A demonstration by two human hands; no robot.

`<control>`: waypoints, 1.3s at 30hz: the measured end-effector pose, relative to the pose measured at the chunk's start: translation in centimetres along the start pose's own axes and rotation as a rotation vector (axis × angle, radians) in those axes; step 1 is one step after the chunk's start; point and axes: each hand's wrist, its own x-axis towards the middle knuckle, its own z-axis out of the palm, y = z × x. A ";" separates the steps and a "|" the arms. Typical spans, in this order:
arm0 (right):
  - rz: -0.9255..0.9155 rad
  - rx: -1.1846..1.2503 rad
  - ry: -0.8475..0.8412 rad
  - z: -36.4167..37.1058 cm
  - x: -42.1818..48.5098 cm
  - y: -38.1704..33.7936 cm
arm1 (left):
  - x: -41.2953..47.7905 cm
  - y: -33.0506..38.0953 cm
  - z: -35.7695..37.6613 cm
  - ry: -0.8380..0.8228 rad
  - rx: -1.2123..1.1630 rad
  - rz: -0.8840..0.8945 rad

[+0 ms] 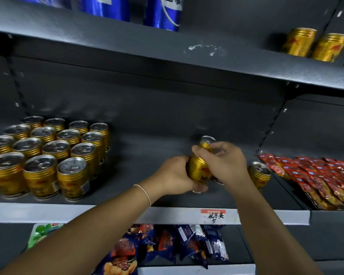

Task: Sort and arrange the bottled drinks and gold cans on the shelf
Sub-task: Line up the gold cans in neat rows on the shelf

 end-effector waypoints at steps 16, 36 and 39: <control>0.024 0.536 -0.608 11.6 -1.7 -6.4 | -3.0 -6.7 -14.1 0.045 -0.030 -0.075; -0.087 0.330 -0.270 28.9 3.1 -1.5 | 1.5 -15.9 -20.8 -0.027 0.772 -0.158; -0.095 0.278 -0.234 29.6 3.8 -1.2 | 1.6 -16.2 -20.6 -0.034 0.793 -0.160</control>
